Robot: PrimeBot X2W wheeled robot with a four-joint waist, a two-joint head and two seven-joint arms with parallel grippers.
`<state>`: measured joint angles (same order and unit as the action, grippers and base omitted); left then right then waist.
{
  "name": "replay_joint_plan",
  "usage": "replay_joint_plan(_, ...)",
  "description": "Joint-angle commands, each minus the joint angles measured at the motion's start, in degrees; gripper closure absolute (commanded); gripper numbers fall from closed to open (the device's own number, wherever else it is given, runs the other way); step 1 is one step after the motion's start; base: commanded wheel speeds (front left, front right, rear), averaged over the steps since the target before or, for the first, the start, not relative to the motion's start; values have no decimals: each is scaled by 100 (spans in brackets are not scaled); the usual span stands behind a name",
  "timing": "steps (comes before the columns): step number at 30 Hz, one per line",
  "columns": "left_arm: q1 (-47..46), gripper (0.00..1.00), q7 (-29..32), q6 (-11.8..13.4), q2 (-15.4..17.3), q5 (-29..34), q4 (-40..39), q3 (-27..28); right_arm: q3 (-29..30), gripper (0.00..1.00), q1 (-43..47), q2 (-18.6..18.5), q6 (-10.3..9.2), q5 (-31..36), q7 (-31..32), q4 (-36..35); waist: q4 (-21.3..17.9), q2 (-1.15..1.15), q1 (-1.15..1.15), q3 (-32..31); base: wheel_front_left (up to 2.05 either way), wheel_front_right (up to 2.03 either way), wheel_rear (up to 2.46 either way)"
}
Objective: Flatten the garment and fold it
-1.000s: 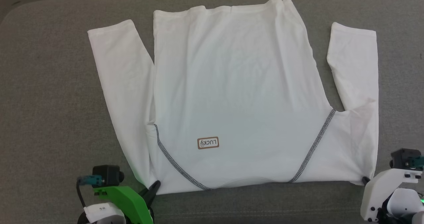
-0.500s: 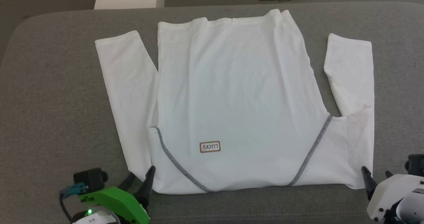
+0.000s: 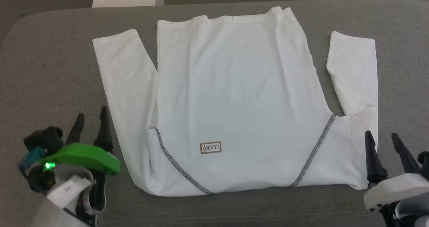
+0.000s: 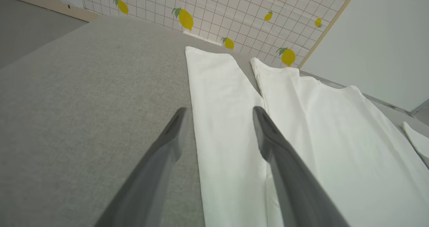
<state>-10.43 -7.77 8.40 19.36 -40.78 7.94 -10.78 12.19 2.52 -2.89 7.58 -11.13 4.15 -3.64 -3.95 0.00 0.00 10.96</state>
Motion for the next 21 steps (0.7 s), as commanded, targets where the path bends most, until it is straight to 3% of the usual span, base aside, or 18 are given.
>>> replay_joint_plan(1, -401, 0, 56, 2, 83, 56, 163, 21, -84, 0, -153, 1, -9, 24, -107, -70, -99, 0, 0, 254, 0, 0, 0)
replay_joint_plan(4, -1088, 0, 282, -53, 258, 97, 543, 34, -234, 0, -366, 1, -9, 60, -236, -169, -230, 0, 0, 558, 0, 0, 0)
replay_joint_plan(7, -1813, 0, 665, -221, 650, 221, 894, -20, -387, 0, -639, 1, -9, 103, -414, -300, -397, 0, 0, 906, 0, 0, 0)
replay_joint_plan(15, -3308, 0, 1807, -363, 1570, 489, 1425, -103, -874, 0, -1250, 1, -9, 476, -997, -565, -785, 0, 0, 1788, 0, 0, 0)
replay_joint_plan(21, -3911, 0, 2473, -353, 1877, 496, 1587, -129, -1184, 0, -1590, 1, -9, 558, -1290, -544, -980, 0, 0, 2223, 0, 0, 0)
